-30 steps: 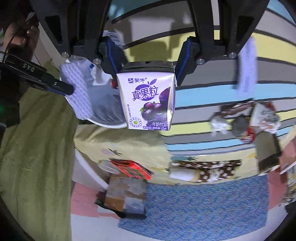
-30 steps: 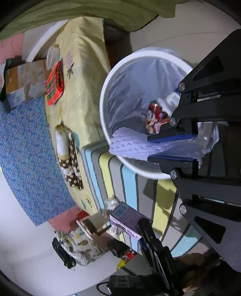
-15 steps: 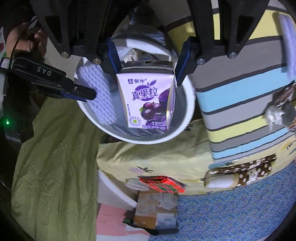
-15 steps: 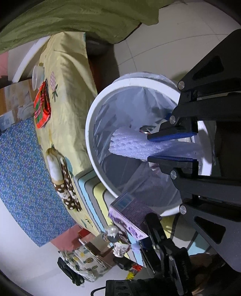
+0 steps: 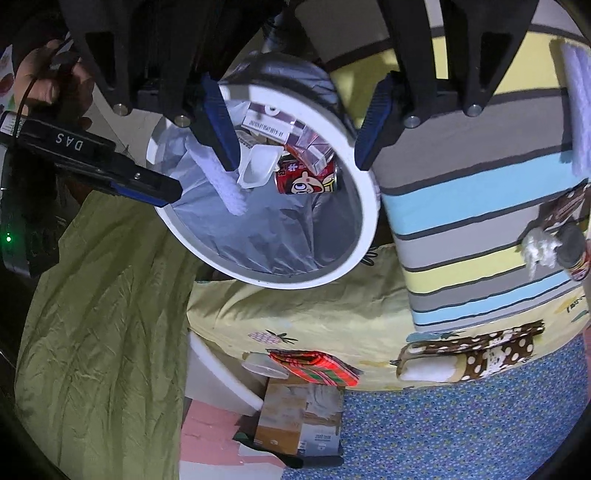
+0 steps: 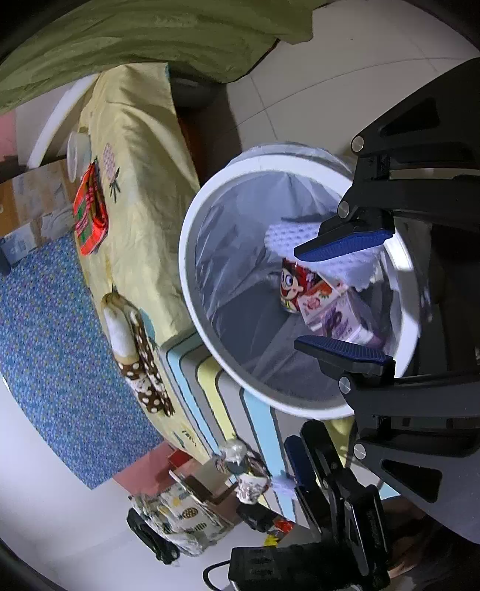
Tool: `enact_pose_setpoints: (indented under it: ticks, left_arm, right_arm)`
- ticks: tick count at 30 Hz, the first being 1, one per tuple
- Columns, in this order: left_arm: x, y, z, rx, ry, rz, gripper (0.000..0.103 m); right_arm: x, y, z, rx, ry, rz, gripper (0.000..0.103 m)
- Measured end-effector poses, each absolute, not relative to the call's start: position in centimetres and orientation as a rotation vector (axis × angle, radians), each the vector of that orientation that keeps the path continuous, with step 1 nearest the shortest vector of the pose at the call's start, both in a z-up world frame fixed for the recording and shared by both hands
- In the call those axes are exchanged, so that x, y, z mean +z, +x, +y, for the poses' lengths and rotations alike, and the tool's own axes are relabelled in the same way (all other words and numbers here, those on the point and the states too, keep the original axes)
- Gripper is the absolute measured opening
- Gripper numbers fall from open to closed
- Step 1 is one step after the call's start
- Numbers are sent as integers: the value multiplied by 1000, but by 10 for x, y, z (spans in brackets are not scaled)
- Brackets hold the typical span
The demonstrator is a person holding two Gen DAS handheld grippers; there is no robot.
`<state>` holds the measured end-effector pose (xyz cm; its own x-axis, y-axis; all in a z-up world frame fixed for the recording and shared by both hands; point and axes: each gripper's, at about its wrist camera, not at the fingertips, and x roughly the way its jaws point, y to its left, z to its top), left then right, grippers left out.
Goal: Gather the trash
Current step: 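Carry the juice box and foam net over the bin and open both tools, then grasp the remaining white foam net on the bed with the left tool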
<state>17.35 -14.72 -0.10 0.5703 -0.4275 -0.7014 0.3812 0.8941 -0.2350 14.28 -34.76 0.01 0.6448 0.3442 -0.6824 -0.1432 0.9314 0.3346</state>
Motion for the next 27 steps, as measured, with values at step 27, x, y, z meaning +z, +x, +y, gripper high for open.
enact_pose_setpoints:
  ticks: [27]
  left_arm:
    - [26, 107, -64, -289, -148, 733, 66]
  right_arm:
    - [34, 105, -281, 457, 131, 729, 44]
